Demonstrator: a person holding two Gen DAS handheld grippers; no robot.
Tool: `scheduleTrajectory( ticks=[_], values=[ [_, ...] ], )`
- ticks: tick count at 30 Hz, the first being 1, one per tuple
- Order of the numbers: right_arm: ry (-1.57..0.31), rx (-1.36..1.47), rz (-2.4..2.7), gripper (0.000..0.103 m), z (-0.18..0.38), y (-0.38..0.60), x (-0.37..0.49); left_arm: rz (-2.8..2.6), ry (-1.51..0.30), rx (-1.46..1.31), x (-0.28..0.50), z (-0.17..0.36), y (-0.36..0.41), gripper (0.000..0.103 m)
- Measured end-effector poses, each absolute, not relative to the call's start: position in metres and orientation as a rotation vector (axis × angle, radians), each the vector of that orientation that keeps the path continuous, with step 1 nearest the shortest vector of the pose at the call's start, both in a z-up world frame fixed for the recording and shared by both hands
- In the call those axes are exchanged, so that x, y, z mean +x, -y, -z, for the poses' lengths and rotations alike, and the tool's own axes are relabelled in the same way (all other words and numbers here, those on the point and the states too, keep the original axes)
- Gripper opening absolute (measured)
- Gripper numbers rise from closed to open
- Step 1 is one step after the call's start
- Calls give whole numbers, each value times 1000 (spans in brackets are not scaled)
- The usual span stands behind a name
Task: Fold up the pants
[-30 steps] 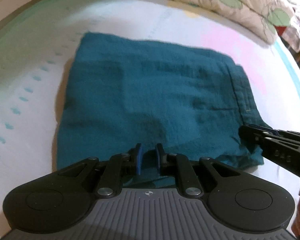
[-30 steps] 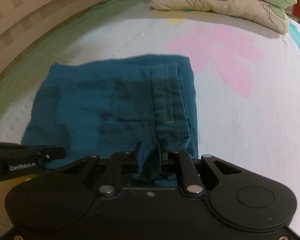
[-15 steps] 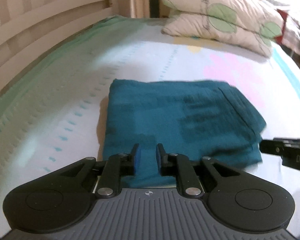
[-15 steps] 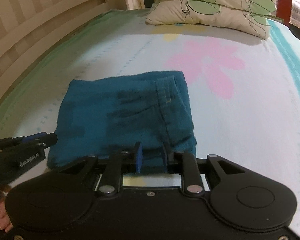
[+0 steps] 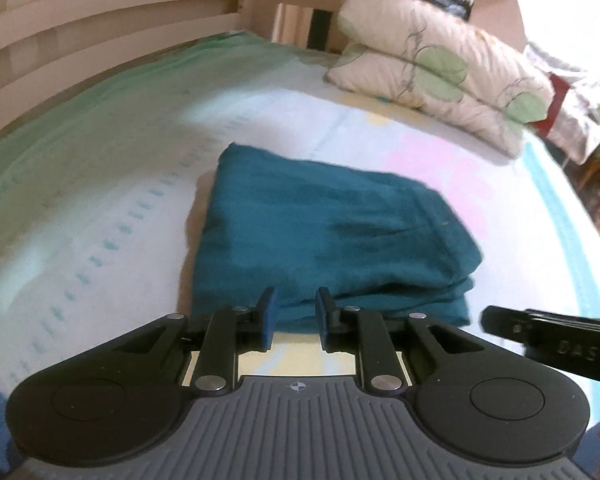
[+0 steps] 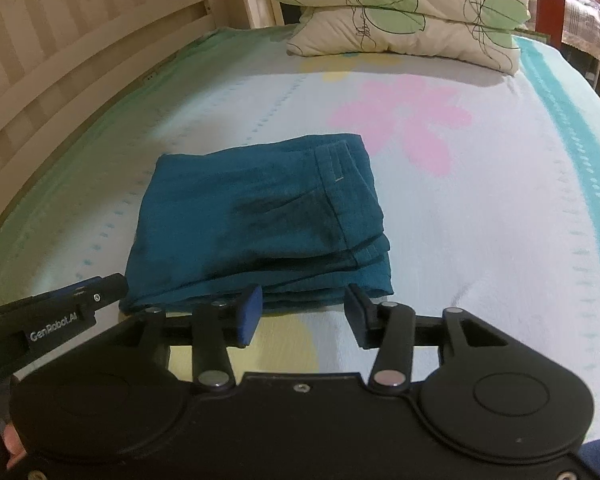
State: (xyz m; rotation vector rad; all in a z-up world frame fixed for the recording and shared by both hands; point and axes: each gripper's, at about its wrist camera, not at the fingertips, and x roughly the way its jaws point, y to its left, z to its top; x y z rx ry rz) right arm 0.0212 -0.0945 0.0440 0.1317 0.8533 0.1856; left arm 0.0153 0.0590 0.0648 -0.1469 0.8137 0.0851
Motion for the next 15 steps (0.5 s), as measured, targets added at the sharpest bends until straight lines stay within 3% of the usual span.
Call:
scheduleTrajectory(
  ticks=[15],
  values=[
    [-825, 107, -191, 55, -47, 87, 0, -83, -870, -30, 11, -55, -41, 20]
  ],
)
